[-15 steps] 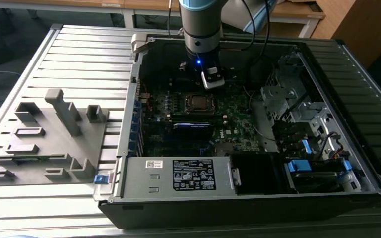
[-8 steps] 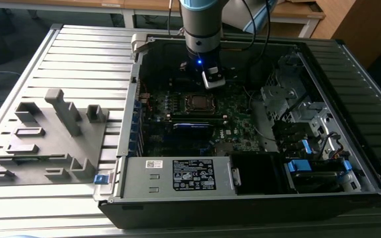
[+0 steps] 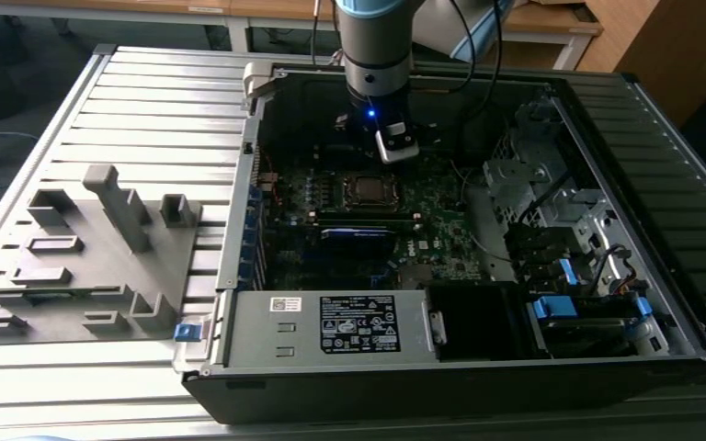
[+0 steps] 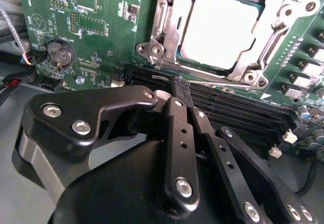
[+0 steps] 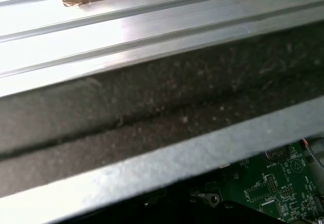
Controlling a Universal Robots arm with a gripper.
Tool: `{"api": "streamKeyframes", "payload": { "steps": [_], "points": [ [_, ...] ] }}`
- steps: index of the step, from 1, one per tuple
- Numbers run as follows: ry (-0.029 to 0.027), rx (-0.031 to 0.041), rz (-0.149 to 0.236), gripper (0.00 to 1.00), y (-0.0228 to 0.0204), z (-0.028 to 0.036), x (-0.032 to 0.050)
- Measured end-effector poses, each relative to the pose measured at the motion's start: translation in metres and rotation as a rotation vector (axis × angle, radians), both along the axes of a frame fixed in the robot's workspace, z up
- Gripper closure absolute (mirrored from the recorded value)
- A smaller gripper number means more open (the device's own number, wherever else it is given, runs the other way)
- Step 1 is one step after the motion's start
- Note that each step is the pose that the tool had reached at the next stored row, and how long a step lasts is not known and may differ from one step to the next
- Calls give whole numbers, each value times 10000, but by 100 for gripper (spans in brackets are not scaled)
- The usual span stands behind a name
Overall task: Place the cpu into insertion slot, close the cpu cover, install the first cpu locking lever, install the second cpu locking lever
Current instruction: 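Install the first cpu locking lever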
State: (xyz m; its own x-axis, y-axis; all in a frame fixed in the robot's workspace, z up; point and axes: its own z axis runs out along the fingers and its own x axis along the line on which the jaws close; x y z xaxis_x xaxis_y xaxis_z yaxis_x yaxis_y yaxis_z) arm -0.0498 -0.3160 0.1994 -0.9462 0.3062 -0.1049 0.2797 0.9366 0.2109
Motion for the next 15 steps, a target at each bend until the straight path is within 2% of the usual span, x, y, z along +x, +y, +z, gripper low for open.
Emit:
{"api": "streamKeyframes", "payload": {
  "steps": [4,8,15],
  "points": [
    [-6,-163,0,89,0,-8,1],
    [-11,-255,0,89,1,-19,1],
    [-43,-566,-1,89,6,-39,1]
  ]
}}
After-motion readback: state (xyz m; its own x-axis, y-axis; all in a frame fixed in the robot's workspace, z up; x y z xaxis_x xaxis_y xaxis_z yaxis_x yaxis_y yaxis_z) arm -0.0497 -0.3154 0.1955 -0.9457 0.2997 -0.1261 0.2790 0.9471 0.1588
